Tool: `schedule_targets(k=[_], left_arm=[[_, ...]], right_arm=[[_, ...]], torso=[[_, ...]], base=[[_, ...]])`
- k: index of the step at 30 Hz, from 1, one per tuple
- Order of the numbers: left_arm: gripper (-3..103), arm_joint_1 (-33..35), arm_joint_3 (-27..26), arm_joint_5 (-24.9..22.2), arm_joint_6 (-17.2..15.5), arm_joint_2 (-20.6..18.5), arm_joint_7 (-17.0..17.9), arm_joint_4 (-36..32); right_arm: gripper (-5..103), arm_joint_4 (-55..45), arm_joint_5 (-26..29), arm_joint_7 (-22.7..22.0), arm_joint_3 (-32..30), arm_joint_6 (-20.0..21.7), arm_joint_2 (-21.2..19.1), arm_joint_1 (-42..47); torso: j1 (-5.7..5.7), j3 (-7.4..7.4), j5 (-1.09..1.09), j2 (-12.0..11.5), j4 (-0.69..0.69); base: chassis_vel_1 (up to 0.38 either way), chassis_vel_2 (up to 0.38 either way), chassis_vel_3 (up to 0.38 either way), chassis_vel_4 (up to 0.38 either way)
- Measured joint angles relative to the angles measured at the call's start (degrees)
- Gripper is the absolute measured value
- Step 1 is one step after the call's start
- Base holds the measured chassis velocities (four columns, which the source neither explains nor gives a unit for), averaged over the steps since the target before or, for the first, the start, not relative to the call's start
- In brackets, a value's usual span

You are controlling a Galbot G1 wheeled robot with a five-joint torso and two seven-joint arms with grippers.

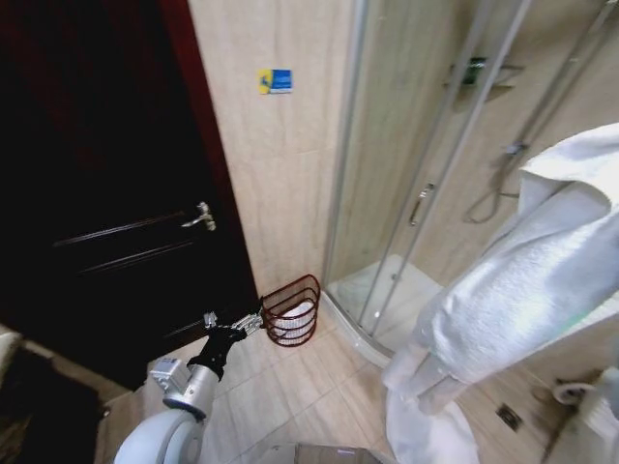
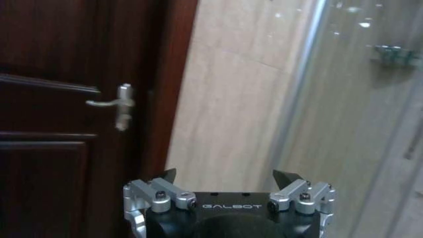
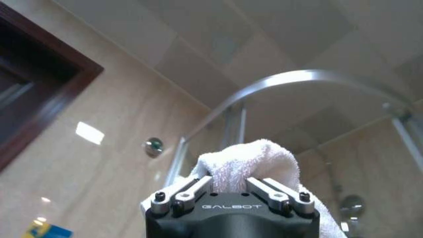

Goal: Discard the used towel into the hamper.

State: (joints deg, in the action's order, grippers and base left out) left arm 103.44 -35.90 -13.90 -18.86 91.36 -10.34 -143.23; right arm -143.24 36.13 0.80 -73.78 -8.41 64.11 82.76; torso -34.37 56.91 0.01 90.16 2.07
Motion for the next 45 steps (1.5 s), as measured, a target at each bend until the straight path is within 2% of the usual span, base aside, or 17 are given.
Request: schedule_targets(k=[17, 21, 30, 45], left_arm=[[99, 0.00, 0.00, 0.00, 0.00, 0.00, 0.00, 0.00], [99, 0.00, 0.00, 0.00, 0.00, 0.00, 0.00, 0.00], [99, 0.00, 0.00, 0.00, 0.00, 0.01, 0.00, 0.00], [99, 0.00, 0.00, 0.00, 0.00, 0.00, 0.00, 0.00]], right_arm=[[5, 0.03, 0.87, 0.72, -0.01, -0.66, -3.61, -3.44], [5, 1.02, 0.58, 0.94, 0.50, -0.58, -3.87, -4.24], [5, 0.63, 1.67, 0.56, 1.02, 1.76, -4.03, -4.77], [5, 0.04, 3.12, 1.07, 0.35, 2.23, -3.85, -4.17]], torso=[[0.00, 0.00, 0.00, -0.01, -0.01], [0.00, 0.00, -0.01, -0.01, 0.03], [0.00, 0.00, -0.01, -0.01, -0.03], [0.00, 0.00, -0.01, -0.01, 0.00]], base=[[0.126, 0.128, 0.129, 0.125], [0.125, 0.105, 0.111, 0.125], [0.024, 0.023, 0.024, 0.027], [0.016, 0.021, 0.015, 0.017]])
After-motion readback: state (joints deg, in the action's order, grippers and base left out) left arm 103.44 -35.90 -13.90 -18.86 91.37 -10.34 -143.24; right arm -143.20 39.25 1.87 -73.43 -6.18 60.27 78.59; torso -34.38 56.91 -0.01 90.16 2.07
